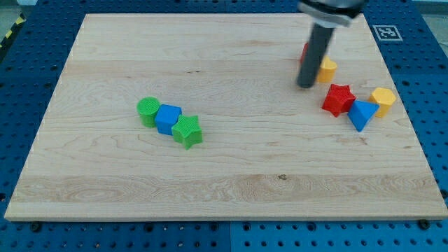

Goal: Push the red circle and yellow heart diagonally to the top left side of the red star

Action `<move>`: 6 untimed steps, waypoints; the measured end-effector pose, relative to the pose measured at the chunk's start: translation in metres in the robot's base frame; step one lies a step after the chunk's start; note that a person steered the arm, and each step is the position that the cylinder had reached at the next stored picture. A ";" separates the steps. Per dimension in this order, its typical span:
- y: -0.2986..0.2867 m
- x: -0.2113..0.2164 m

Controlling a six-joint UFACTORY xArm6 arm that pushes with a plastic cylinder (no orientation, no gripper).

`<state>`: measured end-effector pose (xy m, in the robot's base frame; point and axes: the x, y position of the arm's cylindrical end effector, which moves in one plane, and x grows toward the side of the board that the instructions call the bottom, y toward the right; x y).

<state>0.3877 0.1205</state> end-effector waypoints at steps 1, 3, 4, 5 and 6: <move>0.010 -0.001; 0.100 -0.001; 0.111 -0.013; 0.089 -0.018; 0.043 -0.019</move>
